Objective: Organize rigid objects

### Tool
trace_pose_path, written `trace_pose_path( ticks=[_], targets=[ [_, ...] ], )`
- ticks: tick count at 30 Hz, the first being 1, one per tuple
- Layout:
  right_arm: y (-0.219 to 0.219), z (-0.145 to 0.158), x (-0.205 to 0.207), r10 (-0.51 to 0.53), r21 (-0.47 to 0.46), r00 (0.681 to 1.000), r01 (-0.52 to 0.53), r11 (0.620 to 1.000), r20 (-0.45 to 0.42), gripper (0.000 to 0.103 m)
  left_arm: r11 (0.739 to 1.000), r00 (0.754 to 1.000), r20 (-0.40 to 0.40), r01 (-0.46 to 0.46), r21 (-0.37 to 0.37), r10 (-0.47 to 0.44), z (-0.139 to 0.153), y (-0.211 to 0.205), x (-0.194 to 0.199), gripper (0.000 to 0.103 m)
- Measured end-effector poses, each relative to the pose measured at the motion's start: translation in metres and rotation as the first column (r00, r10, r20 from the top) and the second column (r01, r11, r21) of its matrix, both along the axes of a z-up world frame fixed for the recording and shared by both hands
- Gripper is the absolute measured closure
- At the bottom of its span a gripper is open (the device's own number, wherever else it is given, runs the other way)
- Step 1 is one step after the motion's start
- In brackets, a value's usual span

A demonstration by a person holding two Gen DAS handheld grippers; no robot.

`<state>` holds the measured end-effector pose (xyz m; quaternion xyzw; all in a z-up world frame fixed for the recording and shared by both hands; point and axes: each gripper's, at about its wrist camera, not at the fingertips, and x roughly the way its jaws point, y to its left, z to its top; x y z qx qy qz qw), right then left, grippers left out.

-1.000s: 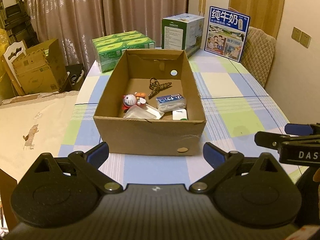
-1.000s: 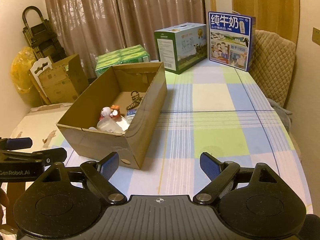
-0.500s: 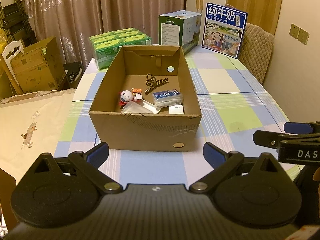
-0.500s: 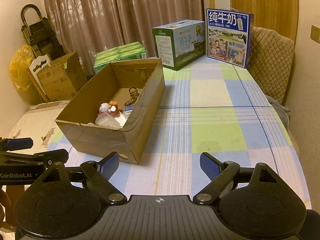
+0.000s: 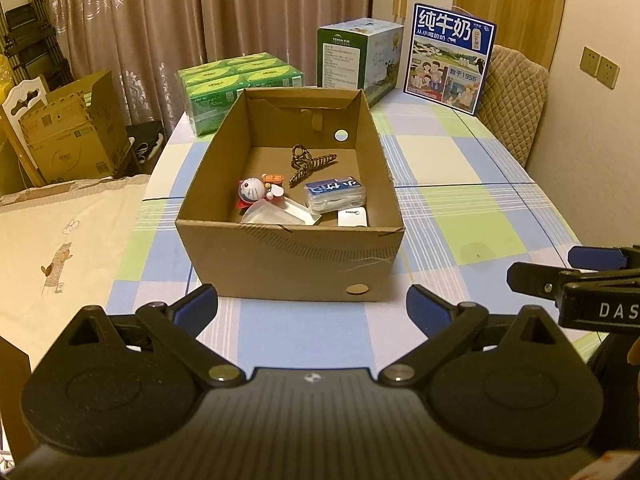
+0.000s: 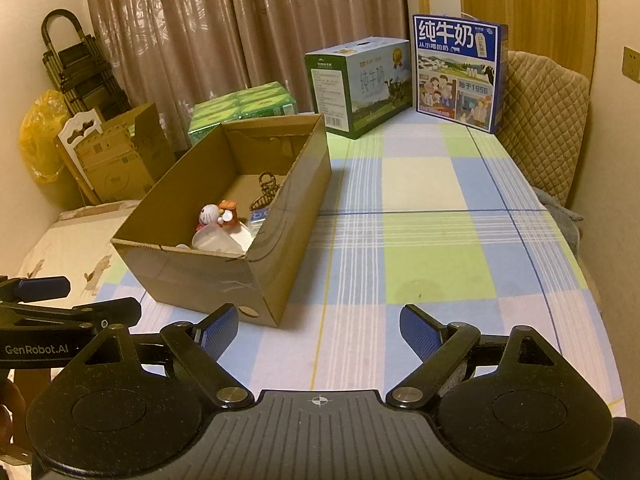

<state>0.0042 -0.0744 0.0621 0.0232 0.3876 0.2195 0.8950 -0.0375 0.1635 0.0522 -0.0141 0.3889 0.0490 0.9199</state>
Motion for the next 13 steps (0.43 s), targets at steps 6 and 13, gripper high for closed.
trace_pose_path(
  ticks=[6, 13],
  targets=[
    [0.001, -0.0005, -0.0004, -0.001, 0.0, 1.0, 0.001, 1.0, -0.002, 0.018, 1.0, 1.0, -0.001, 0.0, -0.004, 0.0, -0.0002, 0.0002, 0.0002, 0.004],
    [0.0008, -0.0005, -0.0004, -0.006, 0.0, 1.0, 0.006, 1.0, -0.003, 0.018, 1.0, 1.0, 0.024, -0.001, -0.022, 0.002, -0.001, -0.0014, 0.0007, 0.003]
  ],
)
